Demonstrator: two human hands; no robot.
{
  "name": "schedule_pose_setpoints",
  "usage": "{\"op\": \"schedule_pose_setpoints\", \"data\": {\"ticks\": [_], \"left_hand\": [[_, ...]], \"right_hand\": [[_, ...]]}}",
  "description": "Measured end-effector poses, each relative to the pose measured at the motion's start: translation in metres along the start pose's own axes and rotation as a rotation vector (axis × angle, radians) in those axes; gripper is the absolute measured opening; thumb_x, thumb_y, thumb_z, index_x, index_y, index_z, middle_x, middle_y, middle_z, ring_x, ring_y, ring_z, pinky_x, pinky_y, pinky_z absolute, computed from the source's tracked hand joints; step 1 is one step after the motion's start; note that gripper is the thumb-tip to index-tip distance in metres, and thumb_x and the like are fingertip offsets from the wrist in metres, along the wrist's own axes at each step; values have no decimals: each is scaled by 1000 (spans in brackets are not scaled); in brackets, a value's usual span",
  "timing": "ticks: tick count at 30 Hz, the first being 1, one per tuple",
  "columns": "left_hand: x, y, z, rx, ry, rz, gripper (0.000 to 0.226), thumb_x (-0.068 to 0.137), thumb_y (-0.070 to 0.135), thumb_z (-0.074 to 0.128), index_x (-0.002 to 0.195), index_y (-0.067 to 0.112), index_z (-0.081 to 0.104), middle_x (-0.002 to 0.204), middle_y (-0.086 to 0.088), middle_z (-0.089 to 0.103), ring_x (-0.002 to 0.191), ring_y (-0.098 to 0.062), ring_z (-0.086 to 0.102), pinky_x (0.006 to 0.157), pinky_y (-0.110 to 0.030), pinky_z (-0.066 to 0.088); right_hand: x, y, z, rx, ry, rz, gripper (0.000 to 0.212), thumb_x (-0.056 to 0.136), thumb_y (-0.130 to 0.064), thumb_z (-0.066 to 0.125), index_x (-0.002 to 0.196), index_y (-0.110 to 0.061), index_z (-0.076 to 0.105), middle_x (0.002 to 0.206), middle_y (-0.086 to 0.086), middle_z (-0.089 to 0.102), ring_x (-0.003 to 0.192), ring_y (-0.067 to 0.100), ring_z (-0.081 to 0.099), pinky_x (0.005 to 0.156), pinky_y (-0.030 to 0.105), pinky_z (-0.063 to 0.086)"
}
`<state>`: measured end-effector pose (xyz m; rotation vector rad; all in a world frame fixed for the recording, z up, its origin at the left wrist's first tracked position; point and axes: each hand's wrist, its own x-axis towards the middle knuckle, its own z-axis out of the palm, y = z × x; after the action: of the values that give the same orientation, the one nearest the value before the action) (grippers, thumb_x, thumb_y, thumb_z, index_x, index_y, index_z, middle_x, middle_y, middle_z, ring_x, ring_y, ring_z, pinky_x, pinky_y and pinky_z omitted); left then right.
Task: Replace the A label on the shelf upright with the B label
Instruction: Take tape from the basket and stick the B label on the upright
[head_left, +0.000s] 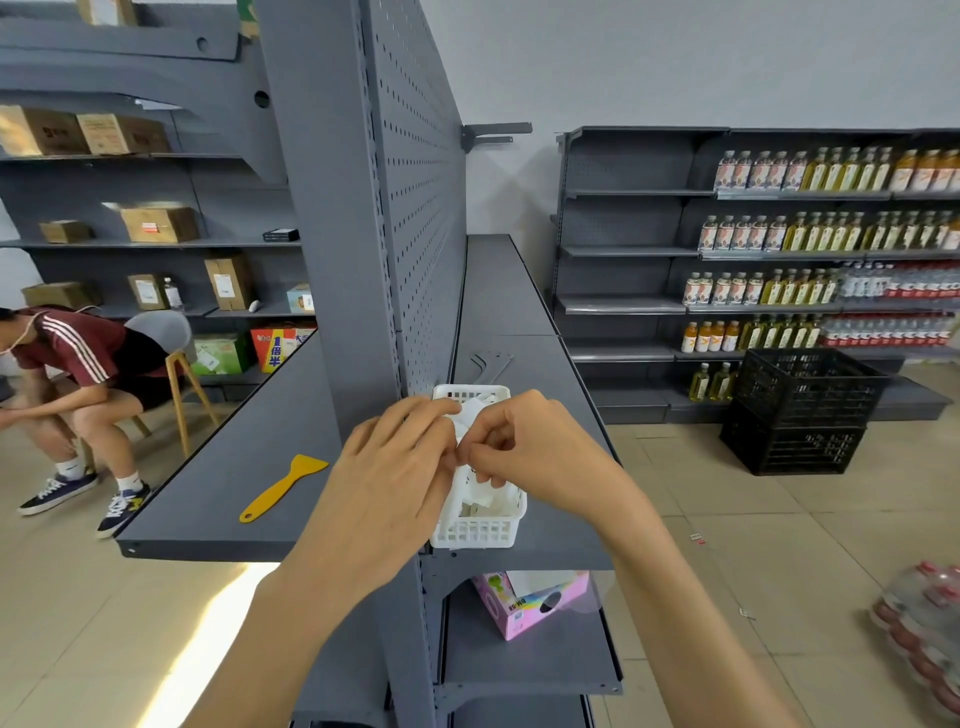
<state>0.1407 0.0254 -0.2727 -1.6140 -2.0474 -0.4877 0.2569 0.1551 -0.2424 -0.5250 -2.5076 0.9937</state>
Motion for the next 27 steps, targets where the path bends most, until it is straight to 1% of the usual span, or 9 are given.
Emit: {"op": "schedule_pose_setpoints", "data": {"ticks": [4,7,10,11,13,15,18,23,27], "left_hand": [[0,2,-2,-6,-41,-19,28,87,25,37,90,18,63,120,2,68,113,-20,65,83,-36,54],[0,2,0,-51,-34,-66,24,87,24,39,85,19,61,119,4,69,112,-19,65,81,-32,49],[2,2,2,-148,6,-154,15,89,25,48,83,19,60,122,9,65,117,-13,59,82,-18,38],[2,1,2,-184,31,-189,13,91,25,49,84,20,60,123,13,63,117,-9,55,78,-12,35],[2,-1,2,-232,67,-232,12,95,25,52,87,21,60,122,18,61,114,-3,50,67,-6,33],[2,-3,2,-244,73,-229,12,97,26,53,88,22,60,120,19,61,112,-2,50,67,-5,33],[2,-1,3,-255,62,-216,13,98,26,50,89,23,58,115,19,60,109,-4,51,68,-6,34],[2,1,-3,-304,132,-251,12,99,23,49,90,21,57,106,13,61,96,-10,57,64,-11,39],[3,-3,-11,-310,164,-268,14,99,24,46,94,20,58,106,11,62,95,-10,58,64,-5,39]], "right_hand": [[1,1,5,-47,18,-12,13,81,-18,64,75,-22,75,57,-13,68,55,-2,65,75,39,62],[2,3,6,-49,28,-23,13,82,-19,65,75,-23,75,58,-12,68,56,-1,66,75,39,62],[3,7,4,-24,32,-32,12,84,-21,67,76,-24,75,58,-12,68,55,-2,65,73,35,62],[4,10,3,-3,32,-32,11,86,-21,67,79,-24,75,59,-11,68,55,-2,64,72,32,61],[6,14,1,74,21,-32,10,89,-19,67,83,-19,76,62,-9,68,54,0,63,69,23,58],[6,17,-1,147,14,-29,11,90,-20,68,84,-17,77,63,-5,69,54,3,62,68,21,55],[7,17,2,167,-2,-44,13,90,-27,68,85,-17,75,66,-3,70,55,5,62,67,23,54],[12,24,7,114,35,-25,13,95,-19,59,86,-16,69,67,-5,68,54,4,63,60,13,45],[17,31,7,179,9,0,14,96,-15,57,85,-14,66,64,-6,67,54,7,62,55,7,42]]}}
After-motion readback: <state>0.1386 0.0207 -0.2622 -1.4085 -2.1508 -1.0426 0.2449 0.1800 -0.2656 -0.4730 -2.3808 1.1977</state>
